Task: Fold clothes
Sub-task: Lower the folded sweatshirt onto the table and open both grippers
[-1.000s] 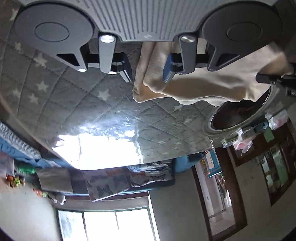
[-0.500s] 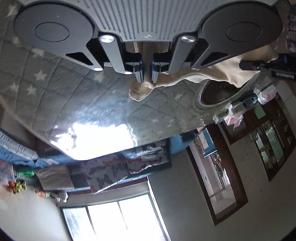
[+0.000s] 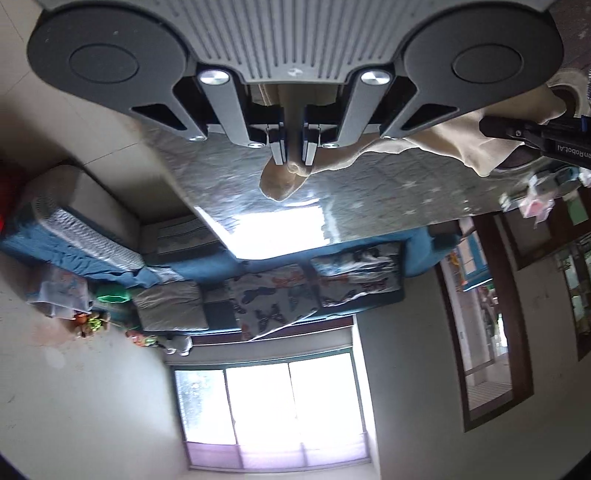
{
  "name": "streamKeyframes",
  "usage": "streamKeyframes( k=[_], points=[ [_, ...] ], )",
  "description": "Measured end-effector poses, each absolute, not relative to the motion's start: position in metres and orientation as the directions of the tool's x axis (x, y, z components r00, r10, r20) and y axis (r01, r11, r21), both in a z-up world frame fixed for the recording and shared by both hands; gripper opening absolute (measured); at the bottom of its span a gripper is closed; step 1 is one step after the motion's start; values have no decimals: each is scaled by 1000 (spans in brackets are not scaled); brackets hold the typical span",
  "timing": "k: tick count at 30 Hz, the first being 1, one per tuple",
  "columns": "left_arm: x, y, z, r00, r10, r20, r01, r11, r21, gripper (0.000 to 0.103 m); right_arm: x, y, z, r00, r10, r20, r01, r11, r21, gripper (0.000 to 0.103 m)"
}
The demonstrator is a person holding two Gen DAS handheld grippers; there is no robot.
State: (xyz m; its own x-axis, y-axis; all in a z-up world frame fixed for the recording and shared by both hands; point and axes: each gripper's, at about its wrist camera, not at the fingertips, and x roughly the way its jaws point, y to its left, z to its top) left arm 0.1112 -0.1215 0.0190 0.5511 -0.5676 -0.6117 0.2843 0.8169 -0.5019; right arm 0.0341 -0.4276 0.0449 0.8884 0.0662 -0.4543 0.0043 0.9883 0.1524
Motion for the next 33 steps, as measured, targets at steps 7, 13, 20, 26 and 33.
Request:
streamKeyframes(
  k=[7,13,20,26,33],
  points=[
    [121,-138,-8,506,-505,-699,278,863,-423,25,52,-457,8,834,-39,-550,123,986,116,8],
    [118,-121,-9,549,-449,-705,245,893,-377,44,62,-458,2,833,-28,-553,123,983,135,11],
    [121,-124,-5,574,-403,-713,251,915,-315,51,96,-427,-12,808,73,-584,24,988,156,14],
    [118,-129,-8,590,-361,-722,285,930,-232,57,113,-414,-23,791,58,-609,20,992,121,27],
    [106,-138,-5,631,-333,-701,335,932,-142,66,101,-383,-10,809,92,-581,-75,996,52,39]
  ],
)
